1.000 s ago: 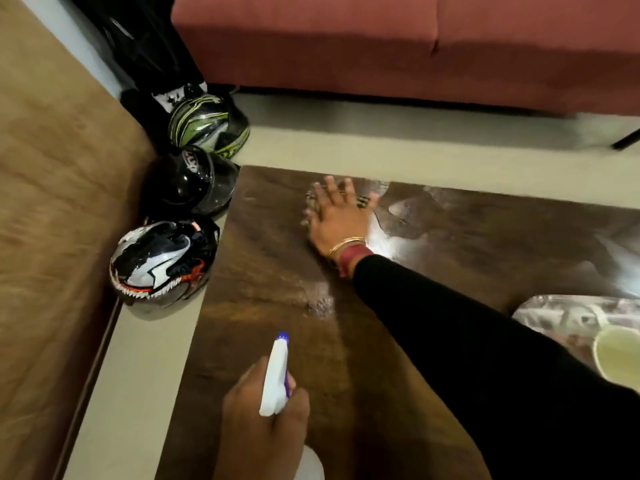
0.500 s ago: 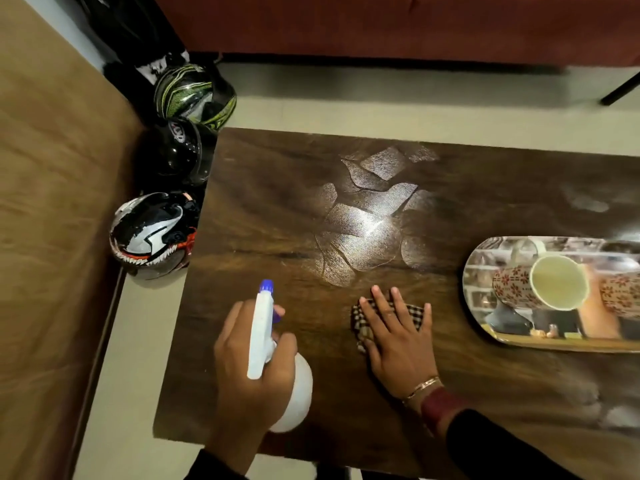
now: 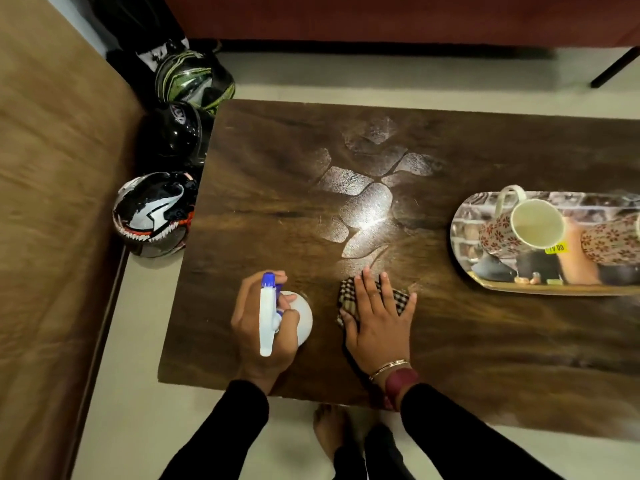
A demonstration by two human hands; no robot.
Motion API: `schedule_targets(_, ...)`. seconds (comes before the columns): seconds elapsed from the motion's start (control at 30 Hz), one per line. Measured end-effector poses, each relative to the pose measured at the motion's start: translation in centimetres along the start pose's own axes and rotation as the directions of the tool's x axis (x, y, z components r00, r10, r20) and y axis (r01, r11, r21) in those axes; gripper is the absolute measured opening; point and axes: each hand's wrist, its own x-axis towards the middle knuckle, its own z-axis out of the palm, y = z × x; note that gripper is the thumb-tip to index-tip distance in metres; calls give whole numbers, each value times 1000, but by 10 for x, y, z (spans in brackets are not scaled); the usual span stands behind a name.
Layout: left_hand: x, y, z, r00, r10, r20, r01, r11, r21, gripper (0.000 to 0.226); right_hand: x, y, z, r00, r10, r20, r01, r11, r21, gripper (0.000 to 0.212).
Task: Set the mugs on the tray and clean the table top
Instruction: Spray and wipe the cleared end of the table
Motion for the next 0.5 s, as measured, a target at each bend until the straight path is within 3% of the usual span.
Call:
schedule_targets(0.1, -8, -11, 4, 973, 183, -140, -190, 981, -36, 31, -5, 3, 4, 999, -22, -37, 22, 1000, 3, 69)
schedule_targets(0.2, -6, -24, 11, 945, 265, -193, -275, 961, -29, 38, -6, 5, 9, 999, -35, -40, 35, 999, -3, 69)
schedule_targets(0.33, -6, -43, 13, 973, 217, -80, -224, 970, -89, 71, -8, 8, 13, 997, -50, -51, 50, 999, 2, 70)
schedule_targets(0.5, -6, -58, 6, 985, 165, 42, -161, 983, -85, 92, -7, 9, 17, 997, -57, -61, 57, 998, 1, 71)
